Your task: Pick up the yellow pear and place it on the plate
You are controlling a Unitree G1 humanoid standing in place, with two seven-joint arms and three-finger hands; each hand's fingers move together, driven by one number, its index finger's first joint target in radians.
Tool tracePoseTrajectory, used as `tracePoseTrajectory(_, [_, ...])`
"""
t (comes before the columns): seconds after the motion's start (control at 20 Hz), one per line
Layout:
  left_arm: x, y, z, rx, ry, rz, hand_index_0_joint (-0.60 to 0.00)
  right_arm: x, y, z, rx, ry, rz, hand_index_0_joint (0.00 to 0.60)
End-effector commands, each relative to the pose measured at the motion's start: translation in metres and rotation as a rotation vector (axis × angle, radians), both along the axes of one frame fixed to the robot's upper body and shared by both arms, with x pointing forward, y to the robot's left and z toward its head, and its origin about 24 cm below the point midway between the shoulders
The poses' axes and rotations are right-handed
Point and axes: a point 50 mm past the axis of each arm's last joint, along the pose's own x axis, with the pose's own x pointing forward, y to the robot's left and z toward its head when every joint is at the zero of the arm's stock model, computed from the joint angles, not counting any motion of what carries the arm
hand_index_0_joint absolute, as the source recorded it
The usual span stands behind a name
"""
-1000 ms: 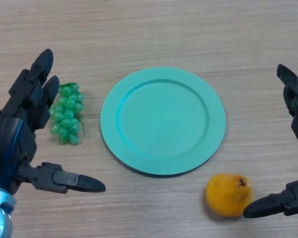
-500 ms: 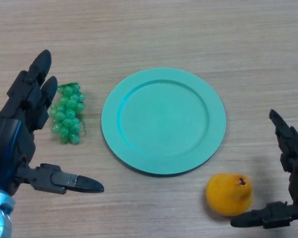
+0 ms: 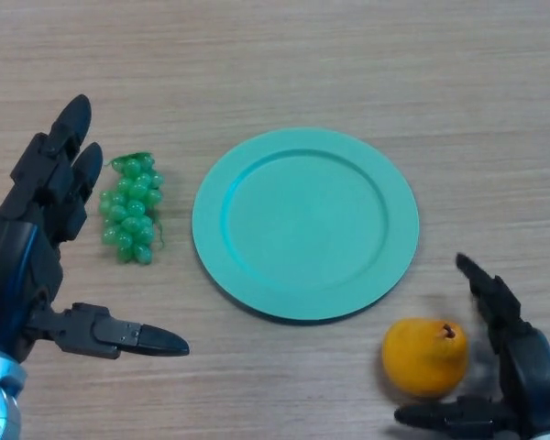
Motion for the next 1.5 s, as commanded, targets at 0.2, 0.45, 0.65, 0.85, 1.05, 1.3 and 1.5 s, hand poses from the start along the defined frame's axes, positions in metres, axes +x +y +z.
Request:
tracePoseTrajectory(0.2, [-0.008, 0.009, 0.027, 0.071, -0.225, 0.053, 0.000, 0.004, -0.004, 0.036, -0.029, -0.186, -0.003, 0.600])
tracePoseTrajectory(0.45, [-0.009, 0.014, 0.027, 0.055, -0.224, 0.060, 0.000, 0.011, 0.002, 0.070, 0.025, -0.217, 0.002, 0.600])
tracePoseTrajectory(0.65, [-0.012, 0.019, 0.031, 0.040, -0.236, 0.065, 0.000, 0.030, 0.028, 0.115, 0.030, -0.308, 0.093, 0.600])
tracePoseTrajectory(0.85, [-0.015, 0.018, 0.030, 0.014, -0.241, 0.060, 0.000, 0.057, 0.070, 0.129, 0.021, -0.386, 0.228, 0.600])
tracePoseTrajectory(1.05, [-0.018, 0.014, 0.026, 0.002, -0.233, 0.063, 0.000, 0.080, 0.094, 0.112, -0.011, -0.401, 0.288, 0.600])
tracePoseTrajectory(1.3, [-0.020, 0.015, 0.025, -0.025, -0.227, 0.078, 0.000, 0.093, 0.097, 0.081, -0.063, -0.263, 0.323, 0.600])
tracePoseTrajectory(1.5, [-0.018, 0.014, 0.024, -0.018, -0.225, 0.084, 0.000, 0.095, 0.096, 0.087, -0.091, -0.249, 0.296, 0.100])
